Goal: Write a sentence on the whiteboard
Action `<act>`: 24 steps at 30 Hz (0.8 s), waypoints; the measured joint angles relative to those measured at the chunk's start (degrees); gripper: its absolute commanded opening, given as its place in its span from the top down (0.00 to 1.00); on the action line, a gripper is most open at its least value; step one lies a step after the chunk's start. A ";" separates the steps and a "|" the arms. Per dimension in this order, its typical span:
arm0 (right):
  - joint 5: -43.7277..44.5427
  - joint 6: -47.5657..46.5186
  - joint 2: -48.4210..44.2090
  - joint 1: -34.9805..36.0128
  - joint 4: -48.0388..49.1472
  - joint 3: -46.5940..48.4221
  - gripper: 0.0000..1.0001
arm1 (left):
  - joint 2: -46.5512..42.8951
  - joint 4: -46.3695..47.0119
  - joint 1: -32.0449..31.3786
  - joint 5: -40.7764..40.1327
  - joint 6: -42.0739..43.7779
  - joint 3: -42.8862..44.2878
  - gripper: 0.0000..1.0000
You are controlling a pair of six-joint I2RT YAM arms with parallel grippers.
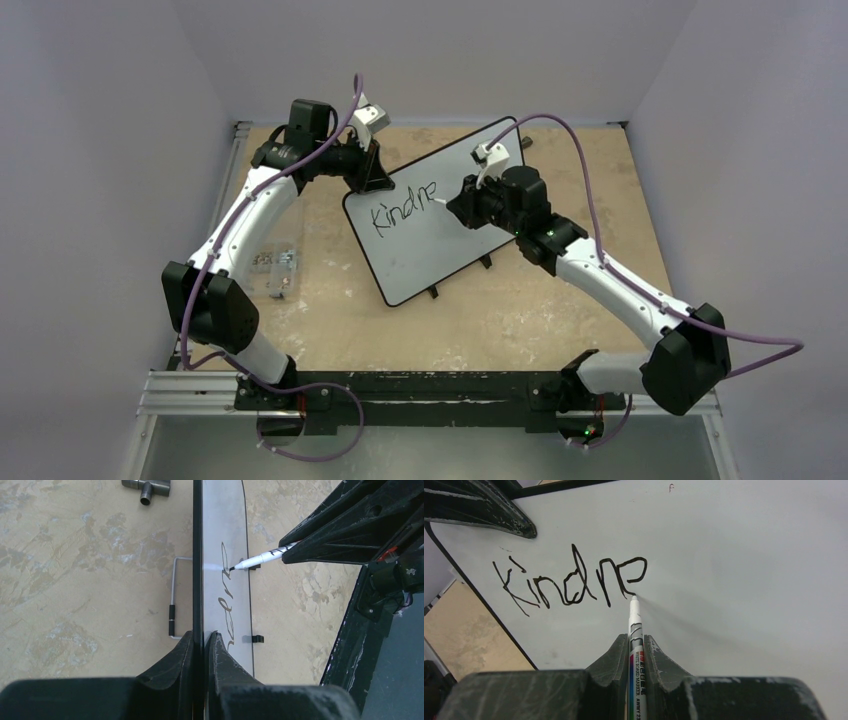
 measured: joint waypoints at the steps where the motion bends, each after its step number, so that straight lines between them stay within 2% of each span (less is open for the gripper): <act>1: 0.31 0.00 -0.04 0.00 -0.11 0.00 1.00 | 0.00 0.02 0.00 0.00 0.00 0.02 1.00; 13: 3.78 -0.13 -0.81 -0.35 -2.29 0.04 1.00 | 0.00 0.00 -0.09 0.02 0.00 0.09 1.00; 24: 3.56 0.79 -3.87 -0.81 -2.82 1.70 1.00 | 0.00 -0.31 -0.48 0.39 -0.02 0.50 1.00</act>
